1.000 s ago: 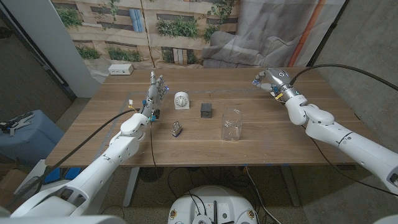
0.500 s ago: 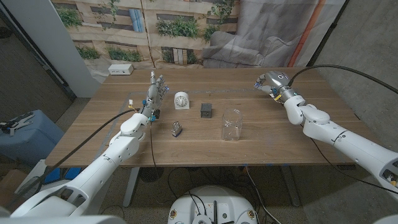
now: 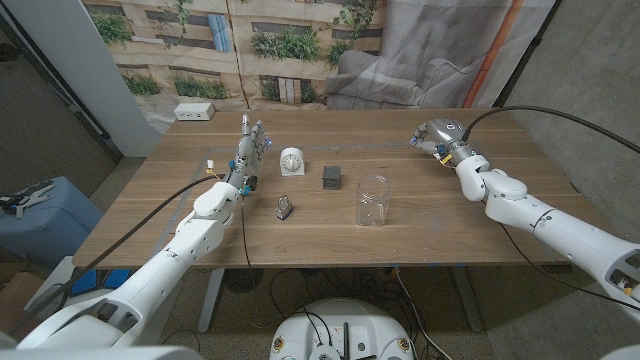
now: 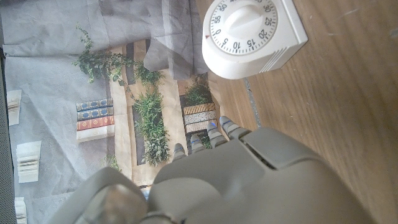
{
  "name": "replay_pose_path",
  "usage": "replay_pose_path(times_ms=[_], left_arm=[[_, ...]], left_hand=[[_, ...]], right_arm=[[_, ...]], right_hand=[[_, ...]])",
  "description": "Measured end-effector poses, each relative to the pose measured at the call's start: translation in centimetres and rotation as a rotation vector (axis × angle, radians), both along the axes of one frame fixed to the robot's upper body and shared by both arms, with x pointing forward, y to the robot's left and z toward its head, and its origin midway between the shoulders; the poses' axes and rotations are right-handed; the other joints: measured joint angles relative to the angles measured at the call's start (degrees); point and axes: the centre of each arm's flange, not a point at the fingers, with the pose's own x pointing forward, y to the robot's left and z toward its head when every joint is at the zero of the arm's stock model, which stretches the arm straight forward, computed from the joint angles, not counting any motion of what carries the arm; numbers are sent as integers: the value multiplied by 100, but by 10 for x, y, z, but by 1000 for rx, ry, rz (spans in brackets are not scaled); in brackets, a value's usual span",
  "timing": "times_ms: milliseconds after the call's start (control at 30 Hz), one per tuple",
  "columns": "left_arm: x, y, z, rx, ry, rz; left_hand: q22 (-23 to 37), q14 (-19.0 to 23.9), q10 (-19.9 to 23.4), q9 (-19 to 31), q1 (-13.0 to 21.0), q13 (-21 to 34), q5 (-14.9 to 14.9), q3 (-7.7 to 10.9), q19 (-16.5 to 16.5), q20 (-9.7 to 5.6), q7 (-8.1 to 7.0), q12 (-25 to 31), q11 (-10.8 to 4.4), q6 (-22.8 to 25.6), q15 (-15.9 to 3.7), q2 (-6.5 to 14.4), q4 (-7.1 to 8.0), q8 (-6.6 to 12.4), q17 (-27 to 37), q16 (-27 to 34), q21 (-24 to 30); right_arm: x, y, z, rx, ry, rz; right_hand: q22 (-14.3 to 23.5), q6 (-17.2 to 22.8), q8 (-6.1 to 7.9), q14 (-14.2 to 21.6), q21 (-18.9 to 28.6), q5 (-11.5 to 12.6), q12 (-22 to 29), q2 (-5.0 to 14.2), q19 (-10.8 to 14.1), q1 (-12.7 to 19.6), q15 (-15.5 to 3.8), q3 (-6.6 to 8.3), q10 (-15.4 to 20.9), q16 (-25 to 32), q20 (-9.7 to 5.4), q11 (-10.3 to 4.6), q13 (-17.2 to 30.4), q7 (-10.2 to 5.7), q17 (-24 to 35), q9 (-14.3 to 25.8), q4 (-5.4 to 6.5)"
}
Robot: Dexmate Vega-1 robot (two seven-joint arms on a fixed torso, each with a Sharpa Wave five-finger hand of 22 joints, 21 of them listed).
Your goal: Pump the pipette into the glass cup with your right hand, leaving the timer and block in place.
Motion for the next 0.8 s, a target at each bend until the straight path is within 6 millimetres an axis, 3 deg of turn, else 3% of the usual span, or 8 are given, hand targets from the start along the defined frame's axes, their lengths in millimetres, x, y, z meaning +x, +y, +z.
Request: replay_pose_path(times_ms=[533,600,800], left_arm=[[0,0,0,0,0,1],[0,0,0,0,0,0],[0,0,0,0,0,0]], left_hand=[[0,0,0,0,0,0,0,0,0,0,0,0,0,0,0,0,0,0,0,0,0],[0,0,0,0,0,0,0,0,0,0,0,0,0,0,0,0,0,0,0,0,0],[0,0,0,0,0,0,0,0,0,0,0,0,0,0,0,0,0,0,0,0,0]], right_arm=[[7,-2,-11,0,43,-8],[8,-2,-14,-1,49,-9],[9,-1,-18,1,58,-10]], right_hand=[[0,-336,-70,-53,0,2,-138,-3,0,-2,-10,0,-248,-112,0,21,-80,-25,-27,37,0],[0,-336,-70,-53,0,2,-138,-92,0,-91,-10,0,-249,-112,0,22,-80,-25,-27,37,0],[0,-335,-70,-52,0,2,-137,-91,0,-90,-10,0,-299,-111,0,10,-67,-25,-26,53,1]])
